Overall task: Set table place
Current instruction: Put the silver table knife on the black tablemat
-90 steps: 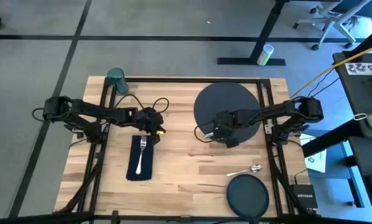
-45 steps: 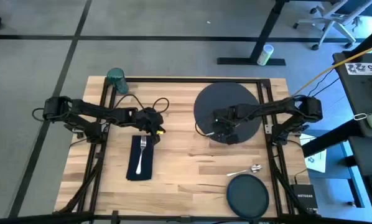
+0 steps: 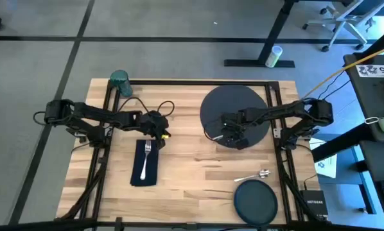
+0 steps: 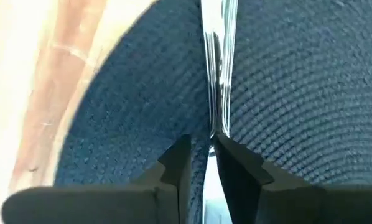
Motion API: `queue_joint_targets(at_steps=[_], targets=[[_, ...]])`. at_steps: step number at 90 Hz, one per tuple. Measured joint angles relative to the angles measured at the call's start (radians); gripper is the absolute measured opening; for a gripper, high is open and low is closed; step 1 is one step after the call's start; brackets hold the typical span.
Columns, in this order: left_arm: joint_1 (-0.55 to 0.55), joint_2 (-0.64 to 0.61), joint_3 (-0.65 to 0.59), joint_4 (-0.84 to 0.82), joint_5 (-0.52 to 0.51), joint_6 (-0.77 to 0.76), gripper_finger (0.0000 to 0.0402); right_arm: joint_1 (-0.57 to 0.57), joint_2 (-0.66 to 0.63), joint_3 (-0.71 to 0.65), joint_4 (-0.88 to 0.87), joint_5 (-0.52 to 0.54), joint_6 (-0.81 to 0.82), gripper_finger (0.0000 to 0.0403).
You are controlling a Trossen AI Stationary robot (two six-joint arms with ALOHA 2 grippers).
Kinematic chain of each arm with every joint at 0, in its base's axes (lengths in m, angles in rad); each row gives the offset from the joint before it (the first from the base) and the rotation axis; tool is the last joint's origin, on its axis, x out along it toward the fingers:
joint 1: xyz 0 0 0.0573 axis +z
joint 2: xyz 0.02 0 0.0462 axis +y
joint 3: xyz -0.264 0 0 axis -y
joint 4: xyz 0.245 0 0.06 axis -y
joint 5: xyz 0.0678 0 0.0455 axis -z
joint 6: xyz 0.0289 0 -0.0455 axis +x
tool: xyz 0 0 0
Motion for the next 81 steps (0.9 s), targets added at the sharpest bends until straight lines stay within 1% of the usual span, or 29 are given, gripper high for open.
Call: queue_joint_targets(at_steps=[21,33,42,52,66,81], targets=[[0.0,0.0,0.0,0.0,0.0,-0.005,0.0001,-0.018,0.001,-0.002,0.026,0.005,0.001,0.0062],[0.0,0.0,0.0,0.0,0.0,-0.003,0.0001,-0.017,0.002,0.007,0.02,-0.014,0.02,0.0062],[0.0,0.0,0.0,0.0,0.0,-0.003,0.0001,-0.017,0.002,0.009,0.021,-0.002,0.021,0.0063],[0.0,0.0,0.0,0.0,0.0,-0.003,0.0001,-0.017,0.003,0.009,0.021,0.019,0.021,0.0067],[0.0,0.0,0.0,0.0,0.0,-0.003,0.0001,-0.017,0.003,0.014,0.019,-0.002,0.021,0.0075],[0.0,0.0,0.0,0.0,0.0,0.002,0.0001,-0.017,0.003,0.04,0.027,-0.002,0.012,0.0086]])
